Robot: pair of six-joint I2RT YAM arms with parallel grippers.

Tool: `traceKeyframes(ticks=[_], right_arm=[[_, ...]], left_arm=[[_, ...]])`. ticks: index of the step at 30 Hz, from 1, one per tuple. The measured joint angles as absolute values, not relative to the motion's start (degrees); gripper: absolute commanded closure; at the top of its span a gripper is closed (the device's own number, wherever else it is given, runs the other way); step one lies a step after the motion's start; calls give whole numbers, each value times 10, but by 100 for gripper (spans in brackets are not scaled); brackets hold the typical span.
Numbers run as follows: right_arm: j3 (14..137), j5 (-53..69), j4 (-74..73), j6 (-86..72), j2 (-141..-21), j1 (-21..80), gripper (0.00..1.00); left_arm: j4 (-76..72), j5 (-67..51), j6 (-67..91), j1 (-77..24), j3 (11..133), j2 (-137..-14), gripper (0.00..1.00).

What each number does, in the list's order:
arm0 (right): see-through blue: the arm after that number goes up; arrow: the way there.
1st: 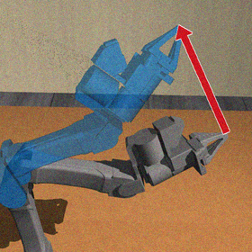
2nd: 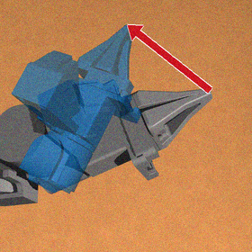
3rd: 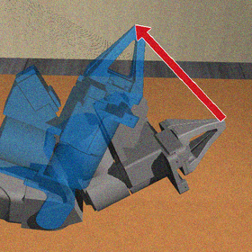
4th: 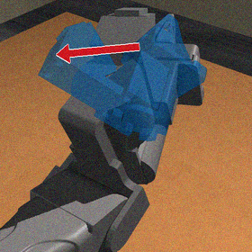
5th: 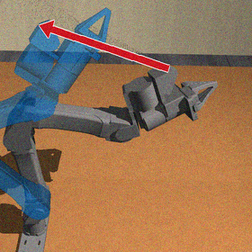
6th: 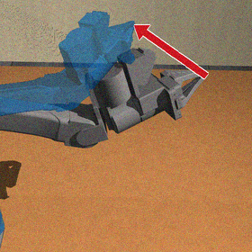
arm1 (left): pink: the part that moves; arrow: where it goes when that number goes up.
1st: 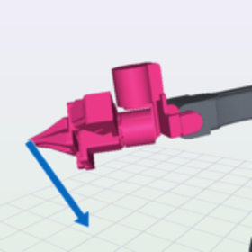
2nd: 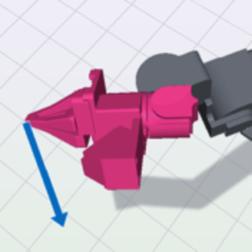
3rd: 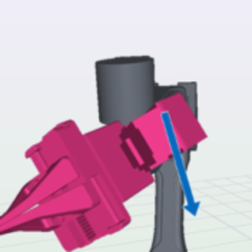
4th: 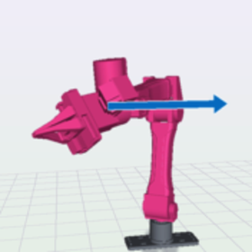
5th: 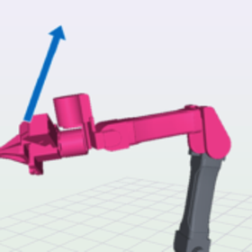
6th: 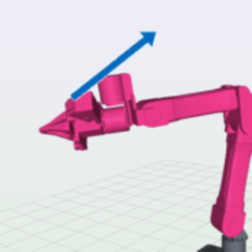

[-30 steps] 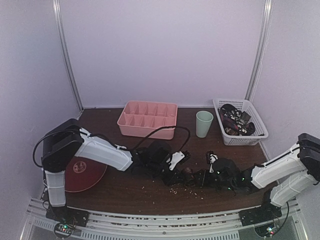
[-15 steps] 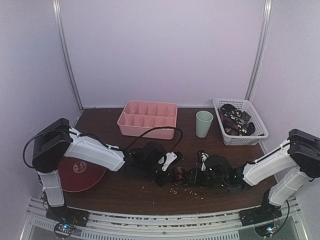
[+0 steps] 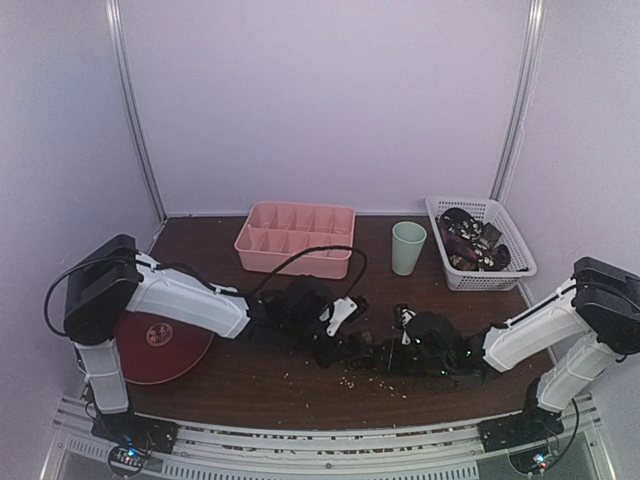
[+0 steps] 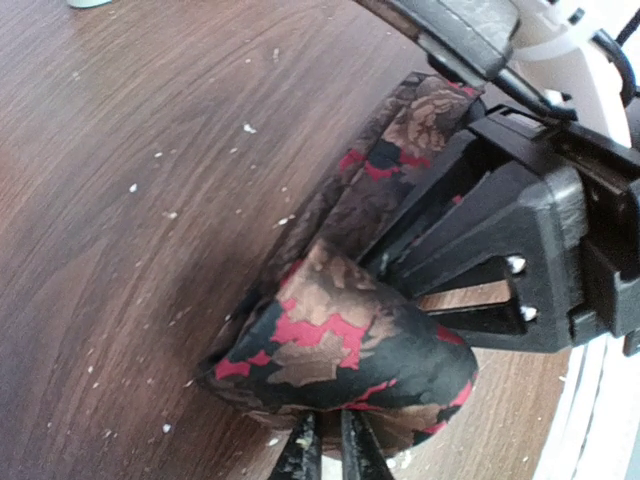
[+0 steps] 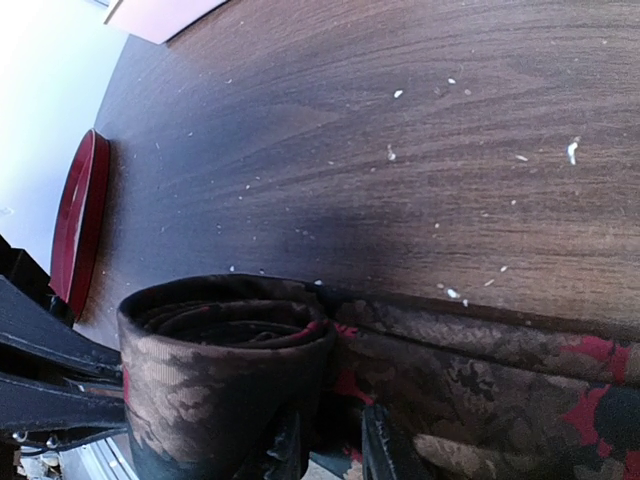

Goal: Roll the ties
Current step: Roll the tie at the center of the board.

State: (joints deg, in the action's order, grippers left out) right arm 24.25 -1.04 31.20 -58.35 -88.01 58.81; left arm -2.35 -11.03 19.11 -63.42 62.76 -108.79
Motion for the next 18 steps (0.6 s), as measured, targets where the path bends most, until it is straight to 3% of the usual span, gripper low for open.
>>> traceKeyframes(ticks=[18], right_arm=[[238, -83, 236, -570, -827, 589, 67]], left_arm=[[17, -122, 165, -634, 693, -1122, 80]])
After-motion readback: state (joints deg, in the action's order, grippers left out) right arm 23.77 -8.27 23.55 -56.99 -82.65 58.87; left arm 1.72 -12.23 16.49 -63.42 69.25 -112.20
